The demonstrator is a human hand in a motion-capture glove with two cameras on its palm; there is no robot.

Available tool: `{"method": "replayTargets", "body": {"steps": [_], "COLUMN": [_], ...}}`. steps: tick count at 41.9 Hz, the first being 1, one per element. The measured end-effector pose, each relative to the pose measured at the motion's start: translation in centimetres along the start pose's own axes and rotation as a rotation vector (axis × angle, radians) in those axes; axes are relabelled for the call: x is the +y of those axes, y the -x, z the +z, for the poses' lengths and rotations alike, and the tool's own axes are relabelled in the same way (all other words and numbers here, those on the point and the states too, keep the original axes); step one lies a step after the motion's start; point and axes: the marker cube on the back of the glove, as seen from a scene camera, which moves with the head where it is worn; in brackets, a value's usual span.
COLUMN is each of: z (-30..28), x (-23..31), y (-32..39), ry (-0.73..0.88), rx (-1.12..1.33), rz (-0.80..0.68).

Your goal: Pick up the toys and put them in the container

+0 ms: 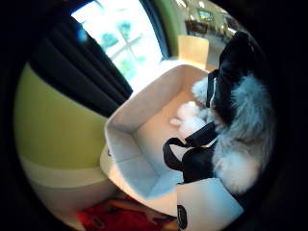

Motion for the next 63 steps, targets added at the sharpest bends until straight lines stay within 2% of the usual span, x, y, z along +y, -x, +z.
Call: {"method": "replayTargets", "body": {"steps": [10, 15, 22, 31, 41, 49, 55, 59, 63], "z": [0.3, 1.2, 2.2, 2.3, 3.7, 5.8, 8.0, 9.7, 11.7], "x": [-1.9, -1.7, -0.9, 0.3, 2.8, 5.3, 7.8, 9.4, 10.1], "y": [6.2, 8.0, 8.2, 5.6, -0.9, -9.1, -16.8, -20.9, -24.3], "ry": [-0.021, 0.057, 0.152, 0.122, 0.133, 0.133, 0.175, 0.198, 0.232], "rx": [-0.129, -0.122, -0.138, -0.164, -0.087, -0.054, 0.007, 0.014, 0.014], "rz": [-0.057, -0.059, -0.087, -0.085, -0.001, 0.101, 0.241, 0.27, 0.461]}}
